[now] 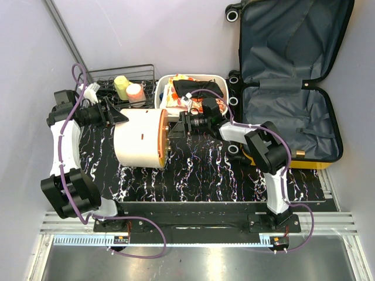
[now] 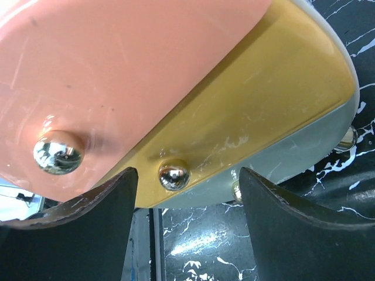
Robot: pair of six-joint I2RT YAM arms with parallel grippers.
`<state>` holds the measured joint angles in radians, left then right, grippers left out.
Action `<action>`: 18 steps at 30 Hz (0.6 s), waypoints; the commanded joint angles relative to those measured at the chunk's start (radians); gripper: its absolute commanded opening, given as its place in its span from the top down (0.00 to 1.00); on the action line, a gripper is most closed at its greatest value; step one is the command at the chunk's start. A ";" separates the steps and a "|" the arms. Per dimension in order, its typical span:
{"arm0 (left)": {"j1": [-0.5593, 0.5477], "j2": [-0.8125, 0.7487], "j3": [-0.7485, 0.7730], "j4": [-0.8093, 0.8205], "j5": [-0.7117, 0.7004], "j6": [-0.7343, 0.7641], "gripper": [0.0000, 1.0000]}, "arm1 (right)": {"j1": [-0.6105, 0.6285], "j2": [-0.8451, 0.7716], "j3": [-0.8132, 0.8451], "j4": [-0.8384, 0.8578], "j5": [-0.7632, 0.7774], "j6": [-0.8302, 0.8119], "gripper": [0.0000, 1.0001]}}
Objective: Open, take out, and arrange the luggage
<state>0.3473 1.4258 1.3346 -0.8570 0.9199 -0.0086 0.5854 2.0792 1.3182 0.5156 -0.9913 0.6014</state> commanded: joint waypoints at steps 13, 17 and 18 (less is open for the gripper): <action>-0.014 0.058 -0.011 -0.066 -0.078 0.050 0.34 | 0.034 0.024 0.022 0.149 -0.121 0.092 0.37; -0.014 0.058 -0.012 -0.066 -0.078 0.050 0.34 | 0.034 0.033 0.049 0.146 -0.112 0.101 0.58; -0.013 0.058 -0.011 -0.066 -0.079 0.052 0.34 | 0.034 0.035 0.050 0.143 -0.115 0.103 0.61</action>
<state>0.3481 1.4429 1.3460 -0.8619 0.9279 -0.0093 0.6086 2.1159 1.3392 0.5957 -1.0775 0.6785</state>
